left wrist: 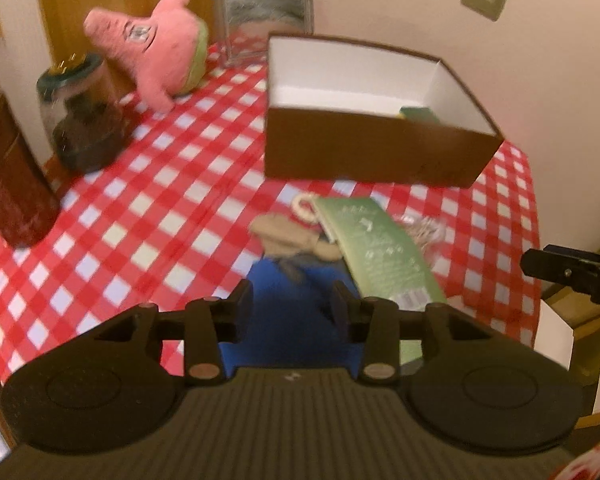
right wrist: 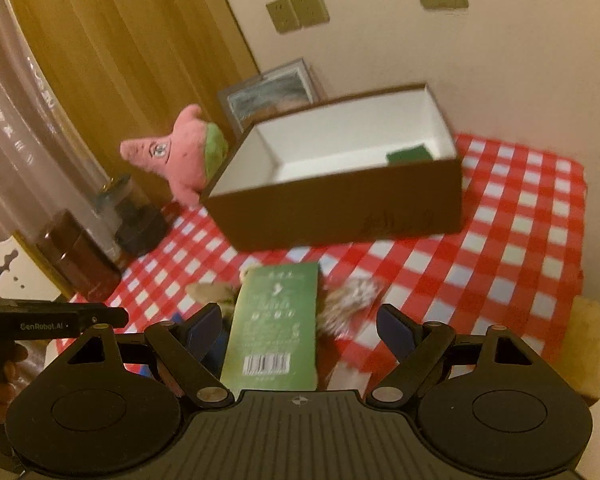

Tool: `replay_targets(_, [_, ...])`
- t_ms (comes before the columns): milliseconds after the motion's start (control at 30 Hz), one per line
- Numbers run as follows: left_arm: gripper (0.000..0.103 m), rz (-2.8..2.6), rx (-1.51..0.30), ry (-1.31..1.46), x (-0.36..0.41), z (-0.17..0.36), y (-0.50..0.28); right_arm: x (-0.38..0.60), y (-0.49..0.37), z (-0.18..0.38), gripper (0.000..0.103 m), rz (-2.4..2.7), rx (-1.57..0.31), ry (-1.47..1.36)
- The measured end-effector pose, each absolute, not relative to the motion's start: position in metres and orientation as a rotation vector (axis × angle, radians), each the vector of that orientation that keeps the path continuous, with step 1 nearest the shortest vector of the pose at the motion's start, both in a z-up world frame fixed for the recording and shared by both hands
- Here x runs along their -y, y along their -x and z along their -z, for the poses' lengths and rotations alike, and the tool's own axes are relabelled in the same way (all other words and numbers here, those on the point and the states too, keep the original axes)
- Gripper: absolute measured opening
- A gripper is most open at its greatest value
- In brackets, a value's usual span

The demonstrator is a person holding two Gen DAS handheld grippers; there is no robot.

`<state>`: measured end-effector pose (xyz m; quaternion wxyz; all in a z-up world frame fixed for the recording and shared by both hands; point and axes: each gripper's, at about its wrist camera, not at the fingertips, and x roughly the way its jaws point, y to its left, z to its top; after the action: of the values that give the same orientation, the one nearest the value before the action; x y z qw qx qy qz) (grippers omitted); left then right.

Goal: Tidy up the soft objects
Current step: 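Withdraw both tools from the box back toward the pile of soft items, then grasp the white sock package with green card in the right tool and lift it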

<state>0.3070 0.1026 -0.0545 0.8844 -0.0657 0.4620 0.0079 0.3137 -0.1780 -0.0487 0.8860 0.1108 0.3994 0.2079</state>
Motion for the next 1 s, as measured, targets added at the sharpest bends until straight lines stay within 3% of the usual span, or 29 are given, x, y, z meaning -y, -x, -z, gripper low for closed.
replay_targets(967, [0.04,-0.089,-1.041,0.175,-0.115,0.114,-0.33,0.134,-0.385,0.151,0.084,-0.487,-1.034,-0.344])
replay_targets(1000, [0.04,-0.088,-1.042,0.177,-0.116,0.116,-0.33,0.133,-0.387,0.153,0.08,-0.498,-1.035,-0.355])
